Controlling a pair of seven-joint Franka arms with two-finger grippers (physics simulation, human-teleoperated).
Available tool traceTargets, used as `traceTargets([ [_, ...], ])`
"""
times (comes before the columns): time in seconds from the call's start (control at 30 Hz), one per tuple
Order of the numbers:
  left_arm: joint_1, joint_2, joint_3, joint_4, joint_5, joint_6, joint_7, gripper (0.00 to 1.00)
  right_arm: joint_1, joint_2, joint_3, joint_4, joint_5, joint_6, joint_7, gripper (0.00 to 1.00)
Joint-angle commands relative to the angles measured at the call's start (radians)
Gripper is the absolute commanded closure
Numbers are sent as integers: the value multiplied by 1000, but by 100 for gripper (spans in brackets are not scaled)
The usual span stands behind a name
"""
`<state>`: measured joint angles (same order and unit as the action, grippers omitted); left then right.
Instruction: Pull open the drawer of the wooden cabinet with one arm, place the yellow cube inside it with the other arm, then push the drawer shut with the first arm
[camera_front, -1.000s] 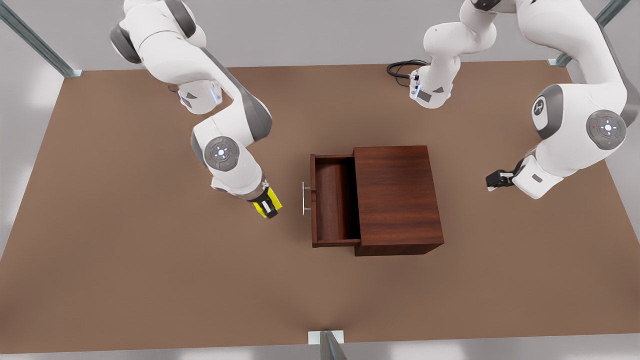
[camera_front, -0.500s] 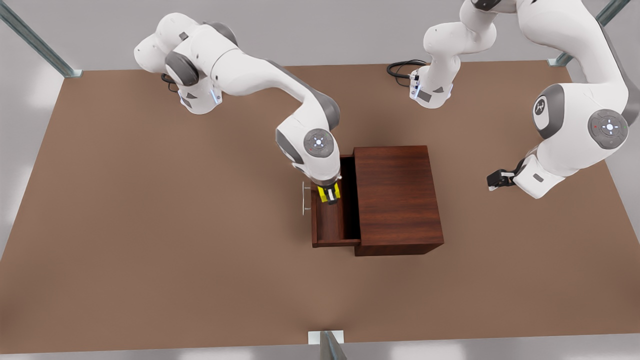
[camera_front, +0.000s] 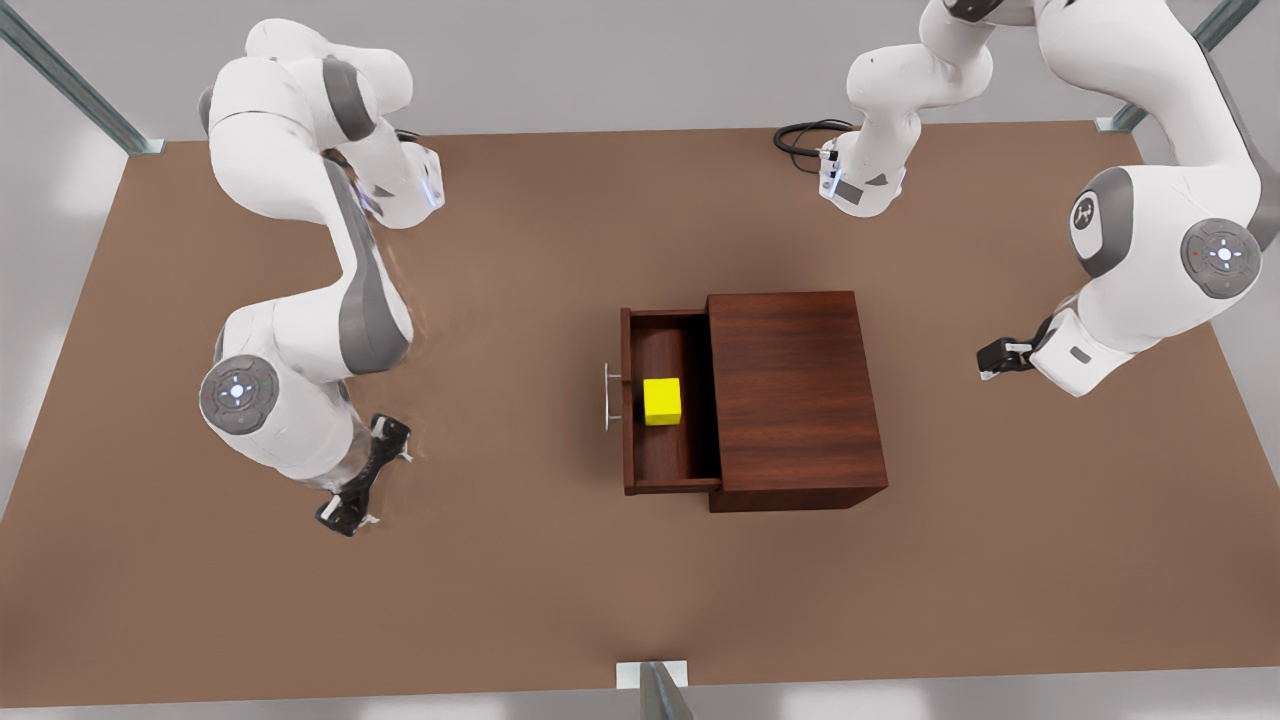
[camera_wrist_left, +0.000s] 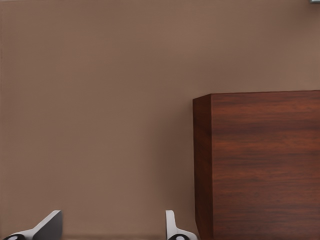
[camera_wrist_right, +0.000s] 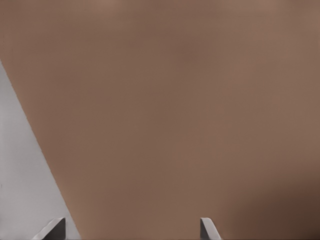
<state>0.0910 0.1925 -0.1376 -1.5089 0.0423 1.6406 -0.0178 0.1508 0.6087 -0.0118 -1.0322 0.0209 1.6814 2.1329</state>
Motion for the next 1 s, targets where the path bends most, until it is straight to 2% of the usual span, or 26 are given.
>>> traceTargets([
  [0.0,1,-1,0,1,1,-2,4,0,-112,-65,1,-102,-41,2,-1364,0],
  [0.03,-1,-2,0,-1,1,-7,4,0,-172,-142,0,-230,-42,75,-1760,0],
  [0.07,-1,-2,0,-1,1,-7,2,0,-206,-167,0,-267,-42,60,-2046,0],
  [0.1,-1,-2,0,-1,1,-7,2,0,-198,-171,-8,-264,-55,-47,-2158,0],
  [0.17,-4,1,-2,4,1,-5,-5,0,-182,-204,-5,-298,-72,-199,-2151,0],
  [0.23,-10,5,-5,18,2,-5,-8,0,-186,-369,-7,-563,-82,-51,-2242,0],
  [0.27,-22,5,-5,19,1,-7,-19,0,-186,-369,-7,-562,-78,-54,-2246,0],
  [0.37,-240,65,-7,130,5,-8,-384,0,-182,-342,-10,-494,-78,-55,-2236,0],
  [0.5,-585,337,-2,486,111,-50,-839,0,-180,-334,-8,-493,-72,-49,-2231,0],
  [0.53,-666,438,3,593,113,-4,-982,0,-180,-329,-8,-493,-73,-48,-2225,0],
  [0.57,-708,473,3,622,113,80,-1094,0,-180,-329,-8,-493,-75,-48,-2225,0],
  [0.63,-790,515,3,622,179,263,-1326,0,-178,-326,-7,-493,-79,-48,-2200,0],
  [0.73,-849,550,-8,607,180,366,-1427,0,-178,-322,-5,-493,-79,-48,-2200,0],
  [0.83,-898,665,0,611,180,567,-1665,0,-178,-320,-5,-493,-79,-48,-2184,0],
  [0.87,-938,705,32,615,182,622,-1699,0,-177,-319,-5,-493,-81,-48,-2173,0],
  [0.97,-956,729,38,615,183,637,-1708,0,-177,-316,-5,-491,-81,-46,-2161,0],
])
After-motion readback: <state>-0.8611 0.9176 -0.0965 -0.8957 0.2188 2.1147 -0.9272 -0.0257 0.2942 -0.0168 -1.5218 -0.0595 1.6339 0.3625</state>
